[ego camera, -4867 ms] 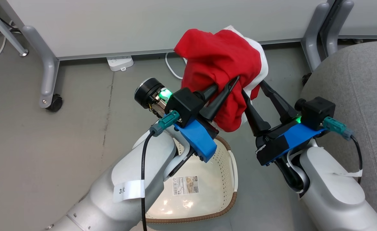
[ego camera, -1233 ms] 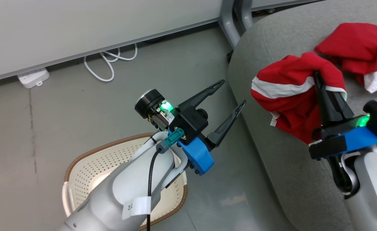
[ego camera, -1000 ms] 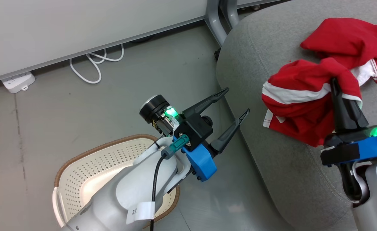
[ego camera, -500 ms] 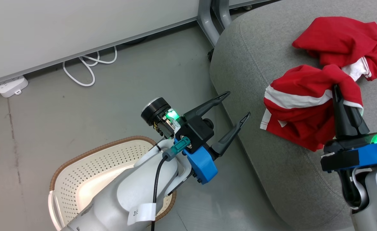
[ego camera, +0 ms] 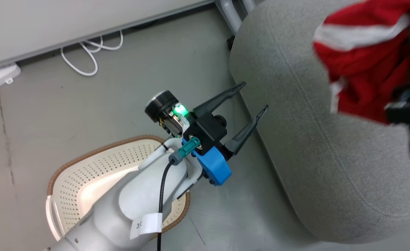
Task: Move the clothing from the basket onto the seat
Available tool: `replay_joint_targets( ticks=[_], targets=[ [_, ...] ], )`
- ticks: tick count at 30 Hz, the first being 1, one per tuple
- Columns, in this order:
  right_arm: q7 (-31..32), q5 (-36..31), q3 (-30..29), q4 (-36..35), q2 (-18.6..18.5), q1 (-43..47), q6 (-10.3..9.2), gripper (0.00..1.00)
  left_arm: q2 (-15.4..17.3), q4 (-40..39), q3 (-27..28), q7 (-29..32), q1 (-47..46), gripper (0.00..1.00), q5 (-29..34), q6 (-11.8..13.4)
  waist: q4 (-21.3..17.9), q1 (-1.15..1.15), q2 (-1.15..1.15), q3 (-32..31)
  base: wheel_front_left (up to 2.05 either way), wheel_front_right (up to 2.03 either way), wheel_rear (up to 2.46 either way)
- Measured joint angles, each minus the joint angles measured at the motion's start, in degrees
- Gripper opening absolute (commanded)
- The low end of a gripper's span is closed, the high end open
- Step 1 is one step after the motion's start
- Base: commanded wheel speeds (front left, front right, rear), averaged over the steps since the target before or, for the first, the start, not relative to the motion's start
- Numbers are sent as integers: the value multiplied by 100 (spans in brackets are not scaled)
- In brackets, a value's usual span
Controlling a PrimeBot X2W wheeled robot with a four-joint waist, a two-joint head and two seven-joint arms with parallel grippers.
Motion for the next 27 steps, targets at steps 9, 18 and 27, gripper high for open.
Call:
replay_joint_targets(
  ticks=[9, 18, 27],
  targets=[
    [0, -89, -1241, 140, -815, -1571, 0, 0, 158, -171, 102, 0, -474, 100, 236, 0, 44, 0, 0, 769, 0, 0, 0],
    [-1, -46, -2425, 682, -1544, -2114, 0, 0, 301, -402, 70, 62, -1010, 100, 461, 0, 81, 1, 0, 1762, 0, 0, 0],
    [0, -42, -2581, 1296, -1074, -1939, 0, 0, 444, -608, 18, 135, -1215, 100, 535, 0, 11, 1, 0, 2464, 0, 0, 0]
  ],
)
